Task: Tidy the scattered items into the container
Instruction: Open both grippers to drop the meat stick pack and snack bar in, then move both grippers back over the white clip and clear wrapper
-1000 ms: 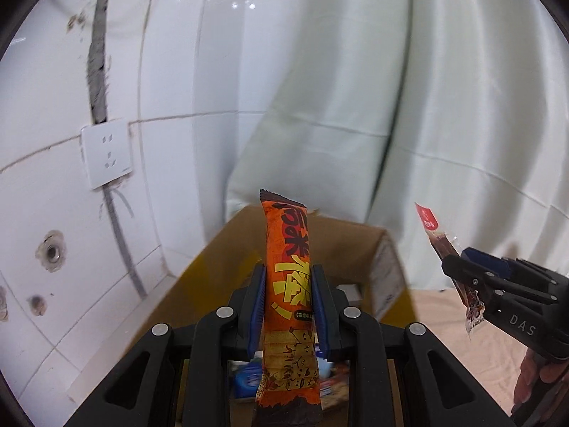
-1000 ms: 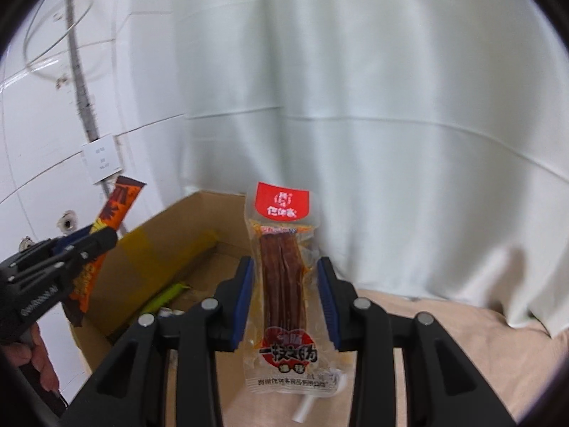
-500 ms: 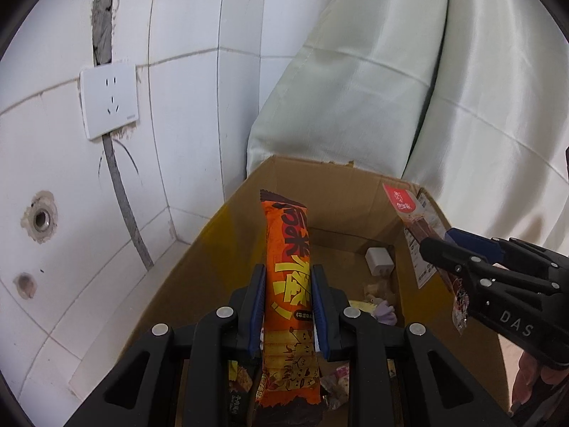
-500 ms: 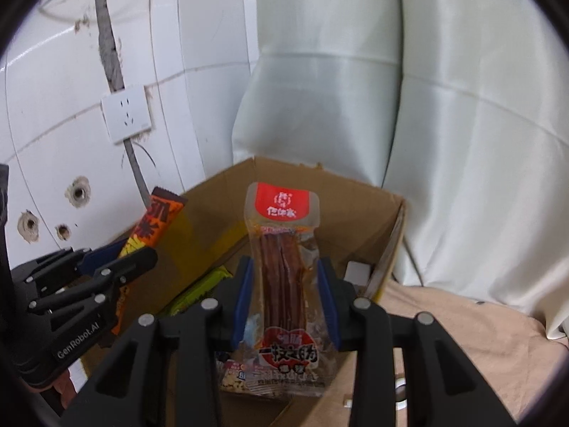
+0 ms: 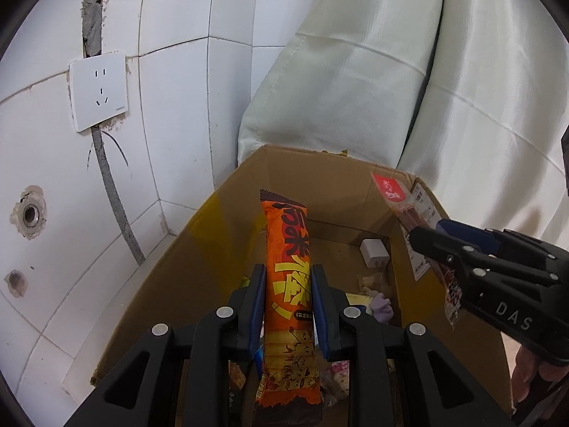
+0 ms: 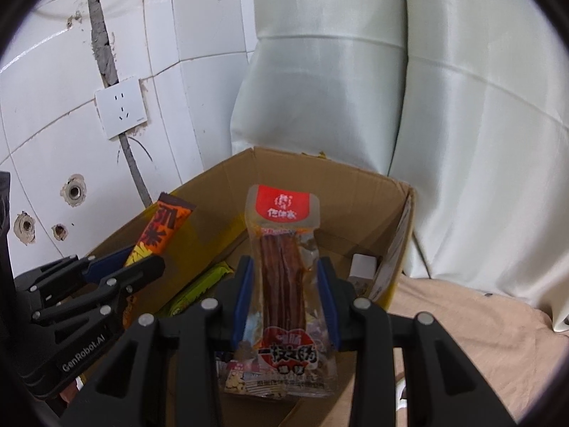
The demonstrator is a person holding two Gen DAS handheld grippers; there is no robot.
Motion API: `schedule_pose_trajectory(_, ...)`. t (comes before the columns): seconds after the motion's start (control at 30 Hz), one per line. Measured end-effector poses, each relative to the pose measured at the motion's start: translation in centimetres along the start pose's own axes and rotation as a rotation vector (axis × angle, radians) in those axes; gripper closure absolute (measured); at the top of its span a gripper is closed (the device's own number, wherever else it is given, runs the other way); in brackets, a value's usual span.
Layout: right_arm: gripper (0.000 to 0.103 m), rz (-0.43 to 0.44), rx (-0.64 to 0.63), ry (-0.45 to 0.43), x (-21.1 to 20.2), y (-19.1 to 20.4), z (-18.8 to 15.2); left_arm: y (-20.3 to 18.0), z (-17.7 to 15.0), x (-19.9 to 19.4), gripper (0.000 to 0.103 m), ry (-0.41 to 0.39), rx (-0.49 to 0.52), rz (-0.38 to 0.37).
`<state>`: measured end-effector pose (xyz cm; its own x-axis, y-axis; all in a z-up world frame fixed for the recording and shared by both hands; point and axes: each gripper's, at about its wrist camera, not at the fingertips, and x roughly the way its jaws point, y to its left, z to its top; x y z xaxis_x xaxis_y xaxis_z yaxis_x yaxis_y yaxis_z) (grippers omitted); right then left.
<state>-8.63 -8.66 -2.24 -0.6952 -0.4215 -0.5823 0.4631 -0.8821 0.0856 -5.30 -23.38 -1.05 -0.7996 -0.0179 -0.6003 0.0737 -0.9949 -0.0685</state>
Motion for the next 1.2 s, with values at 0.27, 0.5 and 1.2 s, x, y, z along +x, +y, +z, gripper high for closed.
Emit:
schedule_pose_trajectory(0.27, 0.039, 0.003, -0.002, 0.01, 0.3, 0.1, 0.2, 0.1, 0.2, 0.3, 0.076, 0.015, 0.0, 0.061)
schedule_pose_trajectory(0.5, 0.013, -0.027, -0.025, -0.017, -0.3, 0.4, 0.3, 1.2, 0.4, 0.1, 0.012, 0.011, -0.02, 0.143)
schedule_pose_trajectory(1.2, 0.0, -0.187, 0.026, -0.103, -5.6, -4.0, 0.8, -2.4, 1.6, -3.1, 0.011, -0.071, -0.027, 0.011)
